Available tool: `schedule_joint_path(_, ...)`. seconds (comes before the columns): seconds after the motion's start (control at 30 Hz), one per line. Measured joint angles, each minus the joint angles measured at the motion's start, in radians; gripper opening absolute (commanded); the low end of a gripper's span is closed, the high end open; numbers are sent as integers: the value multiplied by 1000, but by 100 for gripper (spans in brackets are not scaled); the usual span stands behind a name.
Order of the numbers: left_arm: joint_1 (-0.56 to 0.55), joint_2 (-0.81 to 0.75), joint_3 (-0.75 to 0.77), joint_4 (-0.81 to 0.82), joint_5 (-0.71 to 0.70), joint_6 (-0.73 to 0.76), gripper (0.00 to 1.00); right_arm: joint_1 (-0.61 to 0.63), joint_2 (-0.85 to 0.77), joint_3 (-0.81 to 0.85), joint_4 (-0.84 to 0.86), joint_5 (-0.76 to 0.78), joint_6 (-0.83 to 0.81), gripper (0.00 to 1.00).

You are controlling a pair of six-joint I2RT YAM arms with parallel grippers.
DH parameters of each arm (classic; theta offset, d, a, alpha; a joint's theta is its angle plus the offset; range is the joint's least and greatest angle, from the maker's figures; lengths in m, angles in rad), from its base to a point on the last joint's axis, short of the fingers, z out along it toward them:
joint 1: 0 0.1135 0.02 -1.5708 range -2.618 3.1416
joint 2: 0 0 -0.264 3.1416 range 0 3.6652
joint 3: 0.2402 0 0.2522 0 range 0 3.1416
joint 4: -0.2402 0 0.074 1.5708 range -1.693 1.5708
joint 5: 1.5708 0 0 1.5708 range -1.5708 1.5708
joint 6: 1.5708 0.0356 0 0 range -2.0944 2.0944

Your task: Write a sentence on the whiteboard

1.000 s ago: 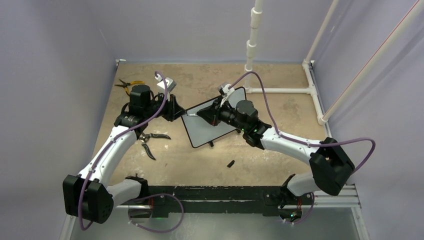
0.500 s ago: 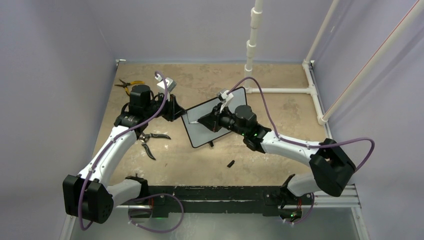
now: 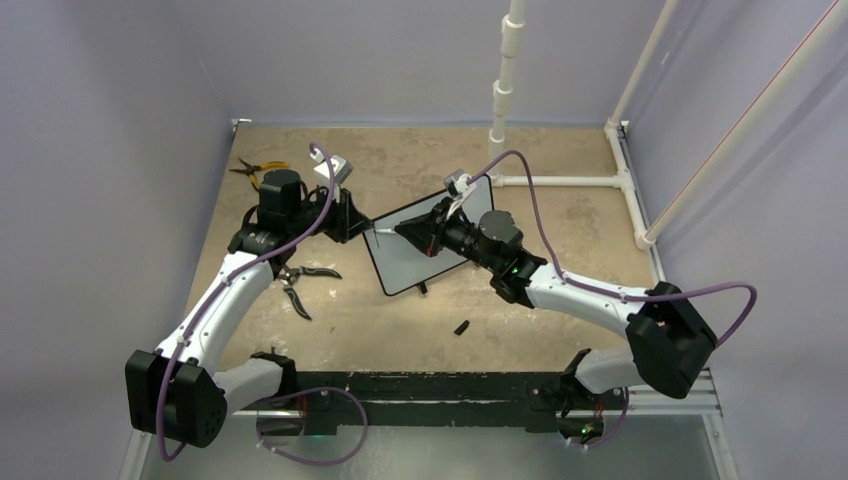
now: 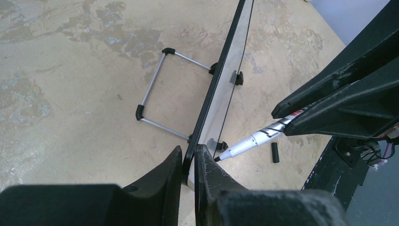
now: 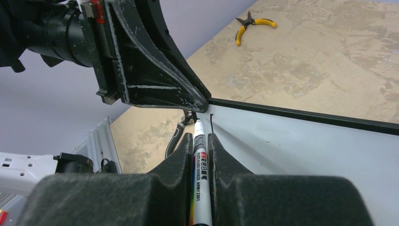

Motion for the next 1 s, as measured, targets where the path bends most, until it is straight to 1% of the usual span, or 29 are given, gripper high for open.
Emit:
schedule_joint_path(0.43, 0, 0, 0, 0, 1, 0, 0, 0, 45, 0, 16, 38, 14, 0)
schedule_joint_path(0.8, 1, -1, -5, 6, 0, 0, 0, 7, 43, 0, 13, 85, 26, 0)
schedule_joint_path(1.0, 2, -4, -7, 9, 1, 0, 0, 6, 8, -13, -3, 128, 28, 0)
